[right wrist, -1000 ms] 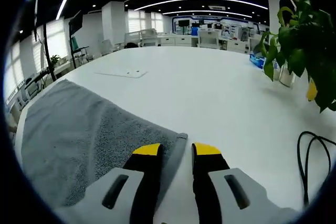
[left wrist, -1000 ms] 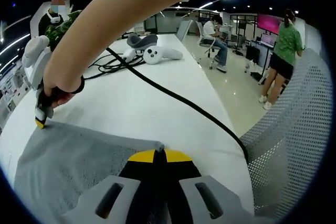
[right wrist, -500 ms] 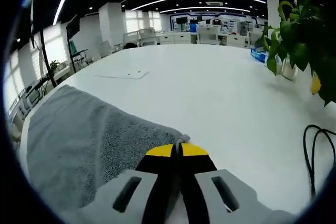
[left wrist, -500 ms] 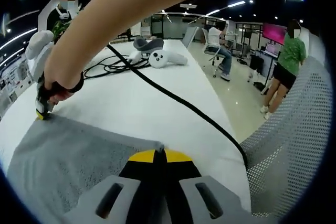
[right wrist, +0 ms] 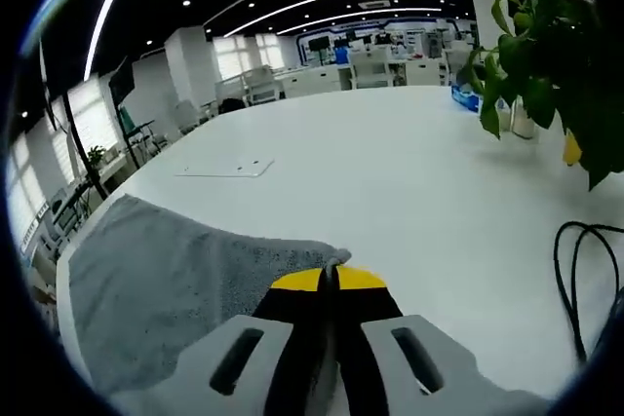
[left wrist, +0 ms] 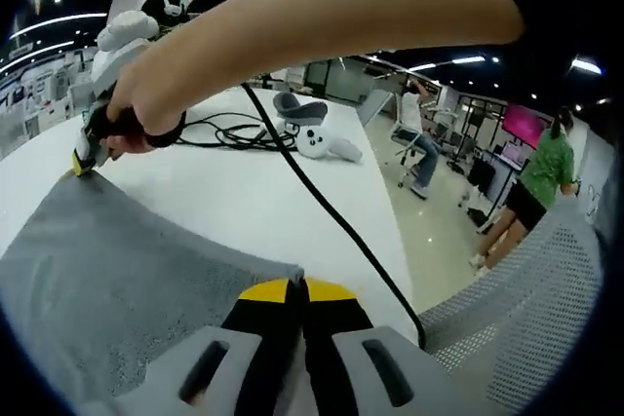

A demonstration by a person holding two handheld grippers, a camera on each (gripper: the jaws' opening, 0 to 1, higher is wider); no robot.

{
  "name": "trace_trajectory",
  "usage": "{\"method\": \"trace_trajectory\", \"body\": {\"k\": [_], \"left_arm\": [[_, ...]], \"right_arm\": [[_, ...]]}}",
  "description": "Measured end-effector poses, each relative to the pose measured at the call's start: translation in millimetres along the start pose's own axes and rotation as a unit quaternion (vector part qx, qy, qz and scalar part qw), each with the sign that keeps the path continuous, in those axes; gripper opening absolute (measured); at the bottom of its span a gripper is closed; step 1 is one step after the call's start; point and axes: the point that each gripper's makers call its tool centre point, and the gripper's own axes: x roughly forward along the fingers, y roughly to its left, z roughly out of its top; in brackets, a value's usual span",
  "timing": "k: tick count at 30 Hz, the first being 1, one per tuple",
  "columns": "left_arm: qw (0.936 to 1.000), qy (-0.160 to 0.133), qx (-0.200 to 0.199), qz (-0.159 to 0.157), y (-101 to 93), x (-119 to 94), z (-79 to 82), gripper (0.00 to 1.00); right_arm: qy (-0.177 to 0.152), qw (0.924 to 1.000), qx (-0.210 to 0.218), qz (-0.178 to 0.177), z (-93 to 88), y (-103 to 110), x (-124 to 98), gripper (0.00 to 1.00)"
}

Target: Fold the towel on the table until its edges align and the towel forms a compact rectangular stack.

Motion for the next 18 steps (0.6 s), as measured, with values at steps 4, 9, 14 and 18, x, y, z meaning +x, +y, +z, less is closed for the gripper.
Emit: {"method": "trace_trajectory", "body": {"k": [4,9,14,18], "left_arm": [[0.9998,-0.006,0.014,0.010,-3.7,-6.4,4.3,0.03],[0.9992,-0.031,0.022,0.014,-8.0,-17.9,22.9,0.03],[0.9979,-0.055,0.025,0.022,-4.3,-30.0,37.6,0.03],[0.9949,-0.097,-0.011,0.026,-2.8,-40.8,60.4,0.03]], "right_arm": [[0.002,1.0000,-0.001,0.008,9.7,7.2,-4.3,0.00],[0.000,0.9999,-0.001,0.011,24.0,14.1,-12.7,0.00],[-0.010,0.9999,-0.007,0.011,44.0,22.1,-18.0,0.00],[-0.024,0.9997,-0.001,0.010,60.0,29.1,-28.2,0.00]]}}
